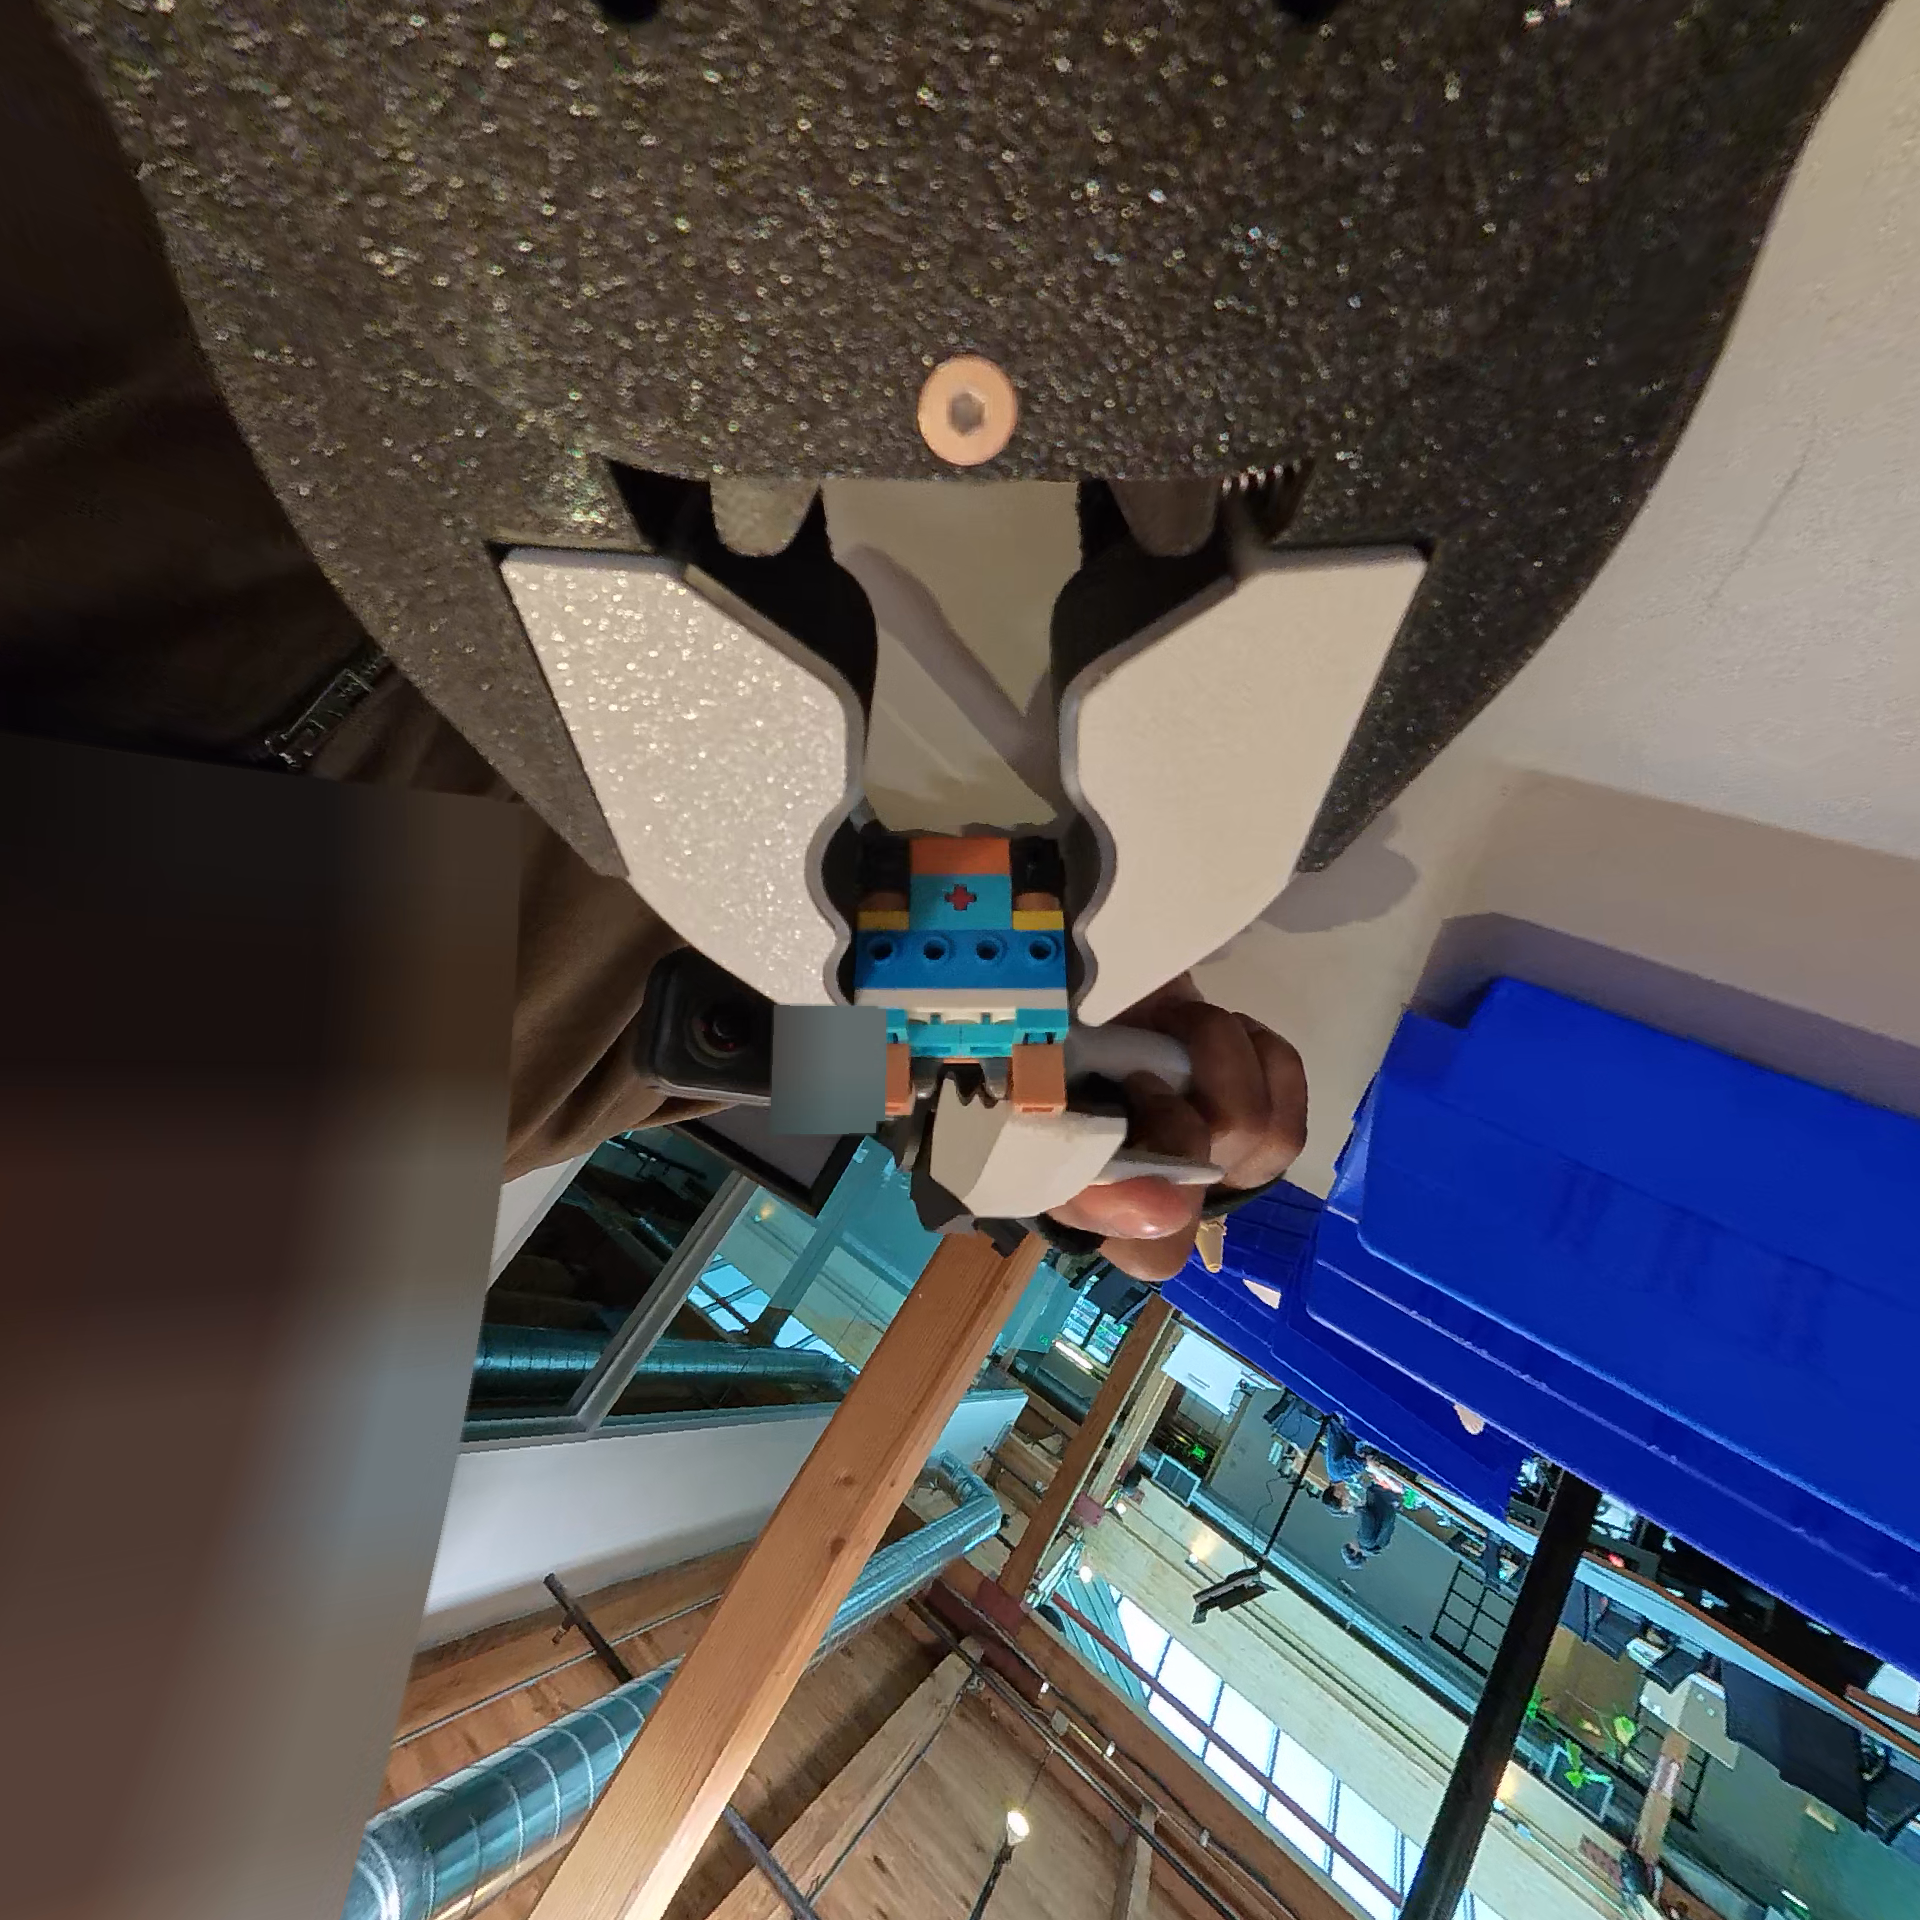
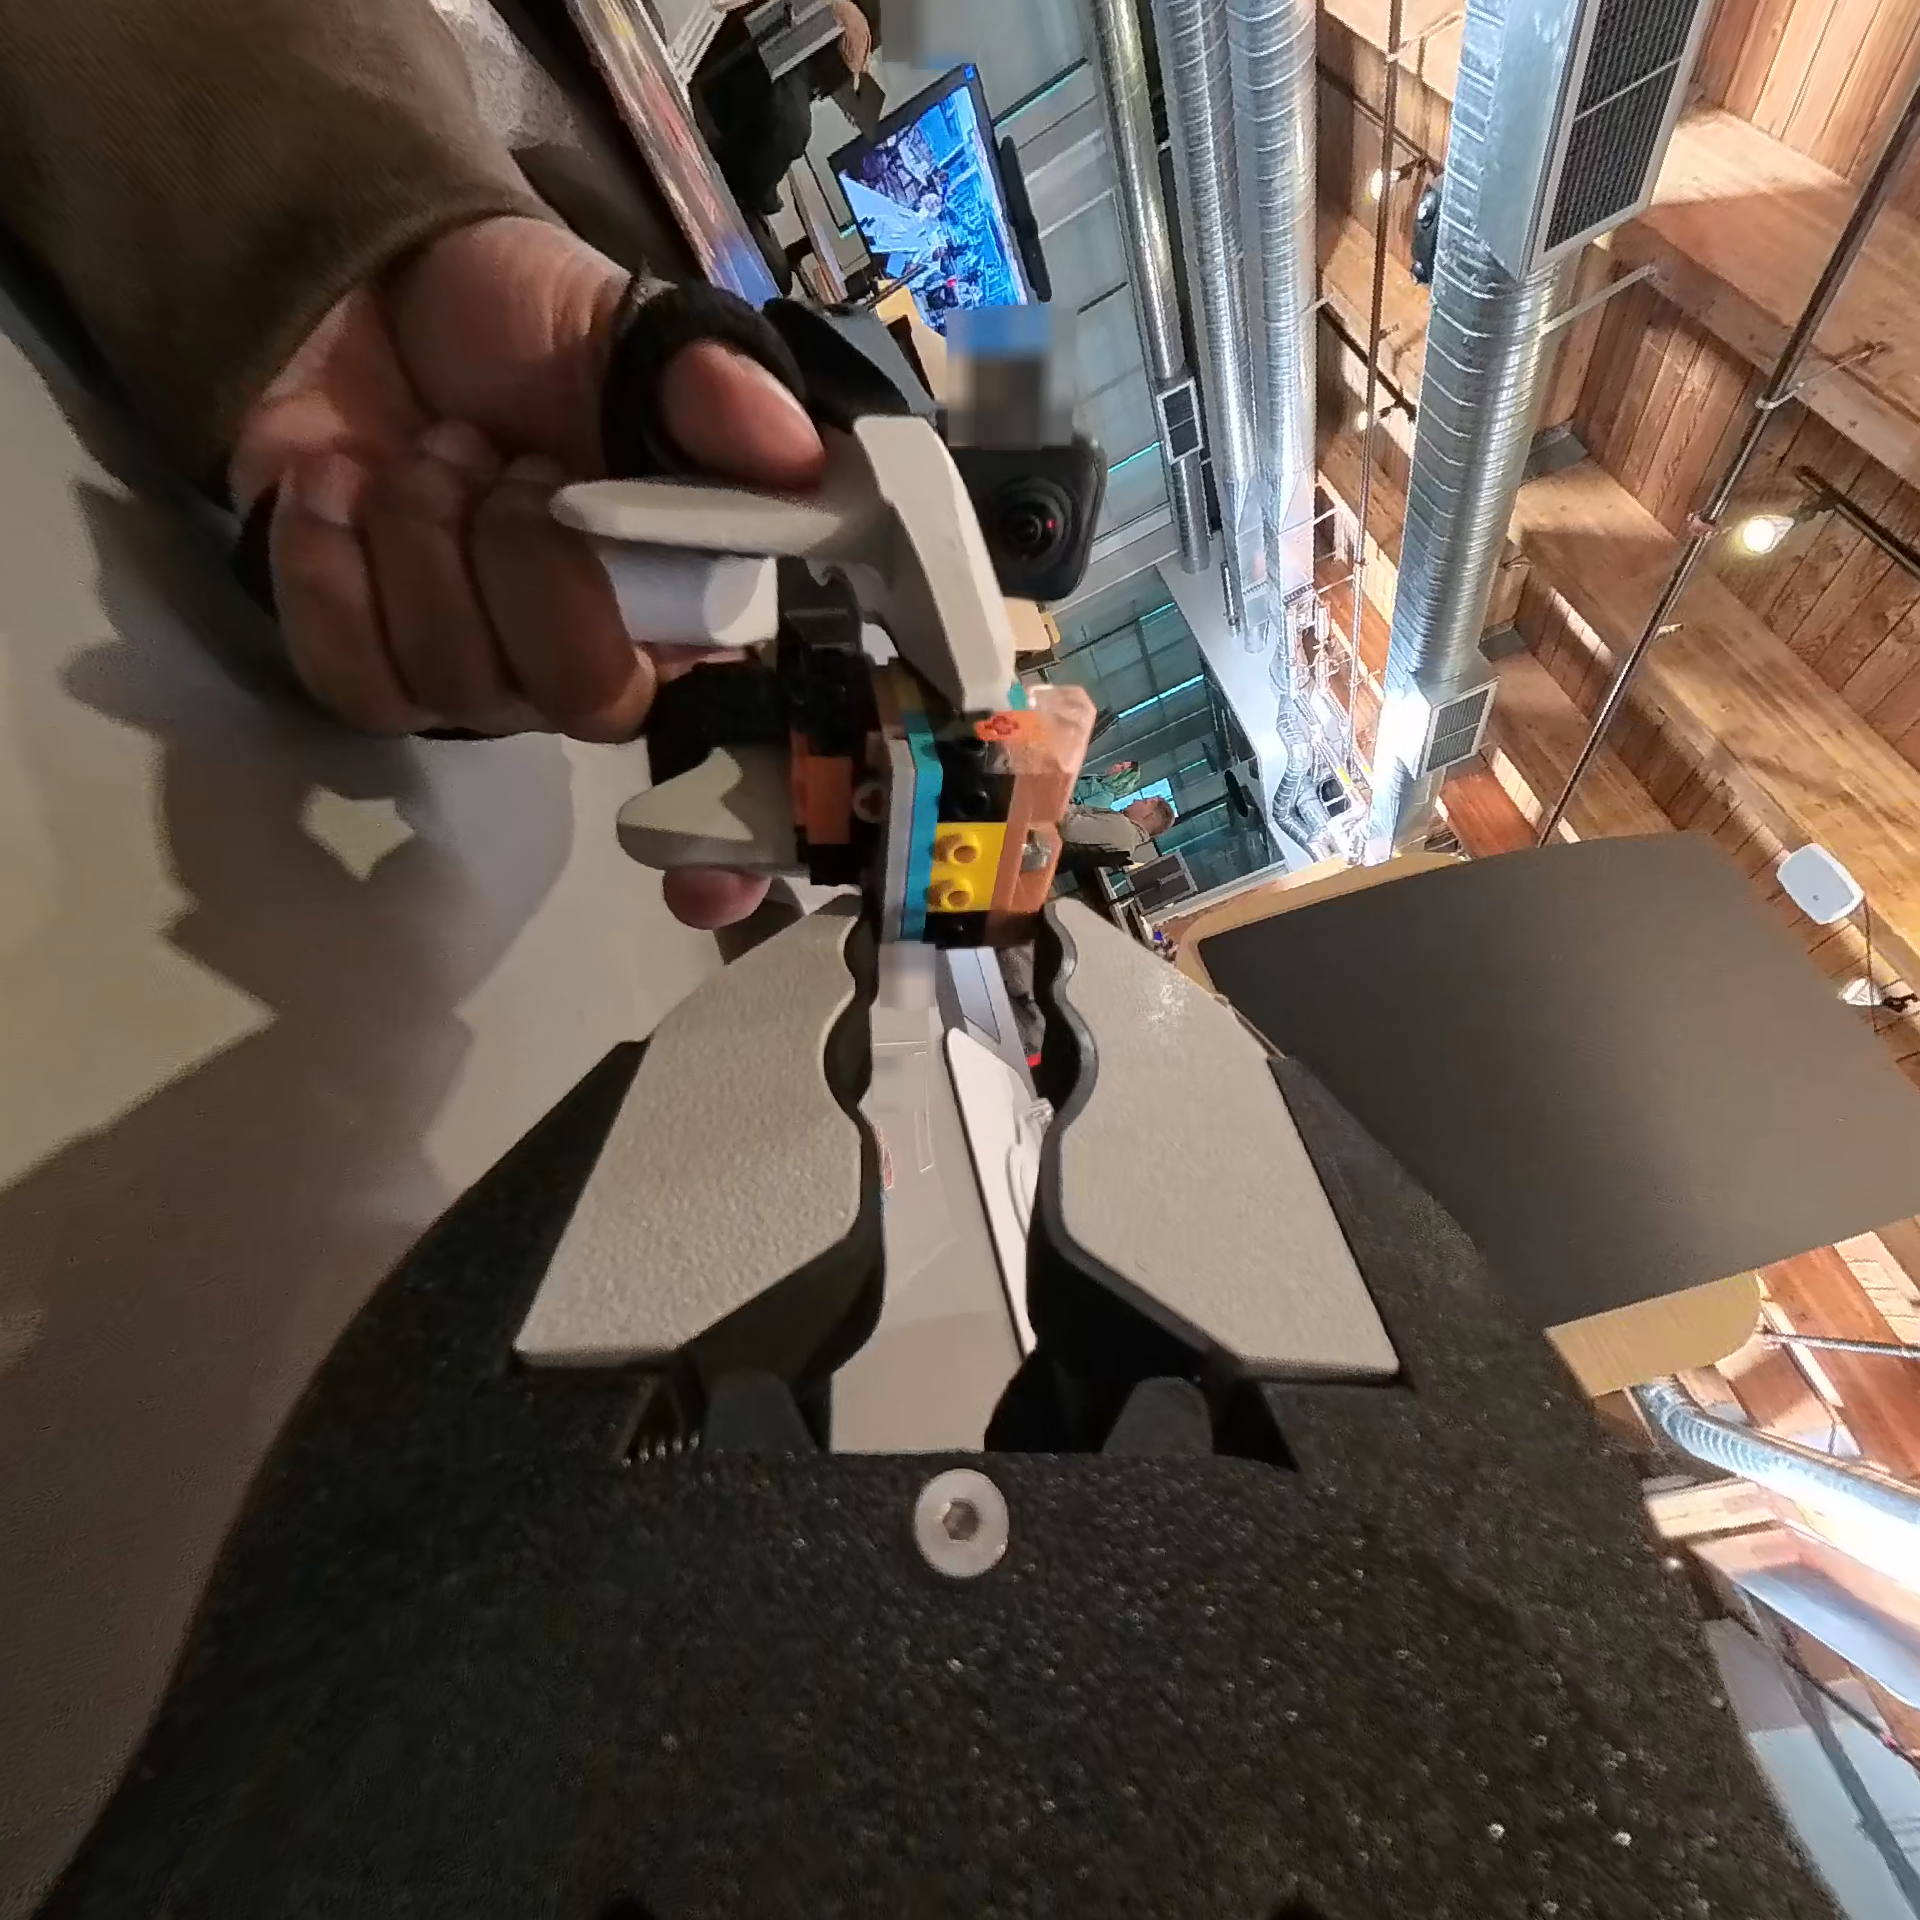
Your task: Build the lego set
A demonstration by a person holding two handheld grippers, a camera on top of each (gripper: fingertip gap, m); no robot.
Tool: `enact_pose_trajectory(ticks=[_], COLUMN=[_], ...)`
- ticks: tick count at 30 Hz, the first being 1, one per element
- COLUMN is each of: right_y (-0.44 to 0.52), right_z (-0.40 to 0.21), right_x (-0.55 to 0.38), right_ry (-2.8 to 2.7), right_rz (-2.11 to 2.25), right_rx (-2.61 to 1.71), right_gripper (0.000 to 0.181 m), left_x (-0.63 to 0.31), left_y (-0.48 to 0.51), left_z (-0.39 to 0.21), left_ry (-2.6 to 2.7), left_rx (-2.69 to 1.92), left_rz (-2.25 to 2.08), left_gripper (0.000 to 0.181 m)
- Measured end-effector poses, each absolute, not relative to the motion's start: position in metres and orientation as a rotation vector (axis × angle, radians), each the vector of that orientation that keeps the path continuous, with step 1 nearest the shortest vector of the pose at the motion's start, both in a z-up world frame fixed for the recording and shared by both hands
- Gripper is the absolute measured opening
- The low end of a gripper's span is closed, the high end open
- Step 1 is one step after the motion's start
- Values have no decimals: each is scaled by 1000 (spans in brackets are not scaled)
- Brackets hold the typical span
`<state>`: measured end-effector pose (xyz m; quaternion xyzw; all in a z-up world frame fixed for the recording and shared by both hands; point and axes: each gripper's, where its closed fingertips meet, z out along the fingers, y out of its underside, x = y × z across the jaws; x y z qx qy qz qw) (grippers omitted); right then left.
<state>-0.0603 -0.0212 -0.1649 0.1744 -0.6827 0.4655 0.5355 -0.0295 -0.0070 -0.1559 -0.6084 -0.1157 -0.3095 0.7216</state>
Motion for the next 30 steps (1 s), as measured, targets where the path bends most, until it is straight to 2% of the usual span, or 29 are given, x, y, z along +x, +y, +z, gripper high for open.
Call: enact_pose_trajectory(ticks=[16, 30], right_y=[-29, -33], right_z=[-154, -160], right_x=[-38, -37], right_ry=[-1511, -1553], right_rz=[1203, 1212], right_rx=[456, 483], right_gripper=[49, 44], left_x=[-35, -32], left_y=[-8, -4], left_z=[-160, -165], left_ry=[-242, -247], left_rx=[-1442, -1471], left_rz=[-522, -529], left_gripper=[36, 36])
